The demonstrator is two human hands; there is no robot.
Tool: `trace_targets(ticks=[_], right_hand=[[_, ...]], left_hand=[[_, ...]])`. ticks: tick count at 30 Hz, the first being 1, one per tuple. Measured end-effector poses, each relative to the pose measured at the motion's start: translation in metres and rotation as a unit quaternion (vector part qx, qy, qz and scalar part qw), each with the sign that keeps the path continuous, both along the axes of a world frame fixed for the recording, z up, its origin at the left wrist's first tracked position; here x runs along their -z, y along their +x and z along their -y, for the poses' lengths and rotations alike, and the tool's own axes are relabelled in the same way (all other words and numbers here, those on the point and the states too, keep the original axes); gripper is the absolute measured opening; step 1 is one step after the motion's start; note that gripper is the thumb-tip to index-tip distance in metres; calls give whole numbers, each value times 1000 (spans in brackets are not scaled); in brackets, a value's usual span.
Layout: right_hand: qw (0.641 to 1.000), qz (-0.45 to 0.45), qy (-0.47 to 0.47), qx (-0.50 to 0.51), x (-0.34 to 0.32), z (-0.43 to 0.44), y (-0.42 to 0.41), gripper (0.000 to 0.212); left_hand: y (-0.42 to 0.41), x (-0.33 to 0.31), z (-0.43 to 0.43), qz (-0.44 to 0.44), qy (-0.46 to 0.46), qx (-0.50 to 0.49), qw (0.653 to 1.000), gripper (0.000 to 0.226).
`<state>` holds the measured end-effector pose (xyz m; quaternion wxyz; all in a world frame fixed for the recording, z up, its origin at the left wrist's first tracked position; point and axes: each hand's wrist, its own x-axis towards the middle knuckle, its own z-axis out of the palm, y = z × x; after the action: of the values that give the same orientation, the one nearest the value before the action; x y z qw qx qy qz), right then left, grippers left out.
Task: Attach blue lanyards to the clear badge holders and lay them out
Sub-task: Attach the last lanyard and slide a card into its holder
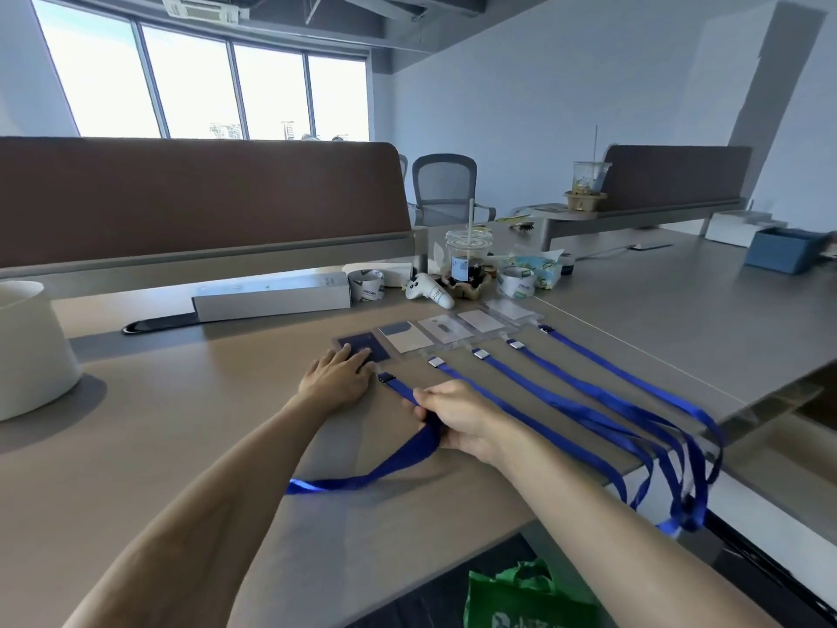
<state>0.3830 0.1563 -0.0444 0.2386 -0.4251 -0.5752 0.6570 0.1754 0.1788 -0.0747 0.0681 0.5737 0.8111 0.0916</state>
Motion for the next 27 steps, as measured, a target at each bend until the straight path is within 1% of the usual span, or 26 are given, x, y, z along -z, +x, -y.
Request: trace_targets(ticks=[5, 10, 14, 15, 17, 18, 19, 20, 22, 24, 27], right_hand=[[999, -27, 5, -27, -9, 14, 35, 18], [998, -29, 34, -53, -23, 32, 74, 33], [998, -50, 34, -20, -25, 36, 85, 47], [998, -66, 18, -3, -25, 35, 84, 46], [996, -75, -26, 36, -23, 37, 79, 31], [996, -60, -41, 48, -22, 38, 76, 23], [997, -36, -43, 50, -19, 39, 74, 22], [998, -8, -28, 47, -15, 37, 73, 25], [999, 27, 5, 37, -10, 34, 73, 24], [999, 36, 6, 31, -8, 33, 77, 16], [1000, 15, 0, 16, -9, 37, 82, 16]], left_hand=[[0, -2, 2, -5, -14, 0, 1000, 53], [3, 0, 4, -15, -14, -5, 1000, 53], [5, -2, 6, -1, 10, -17, 1000, 53], [6, -3, 6, 8, 29, -20, 999, 53], [18, -3, 8, 26, 67, -6, 997, 53], [28, -3, 10, 21, 81, 9, 996, 55], [40, -2, 15, 25, 86, 24, 996, 57], [53, -2, 20, 31, 92, 51, 994, 54], [77, 3, 26, 70, 95, 86, 989, 45], [96, 2, 29, 88, 81, 72, 990, 44], [102, 6, 34, 33, 35, 76, 996, 56]])
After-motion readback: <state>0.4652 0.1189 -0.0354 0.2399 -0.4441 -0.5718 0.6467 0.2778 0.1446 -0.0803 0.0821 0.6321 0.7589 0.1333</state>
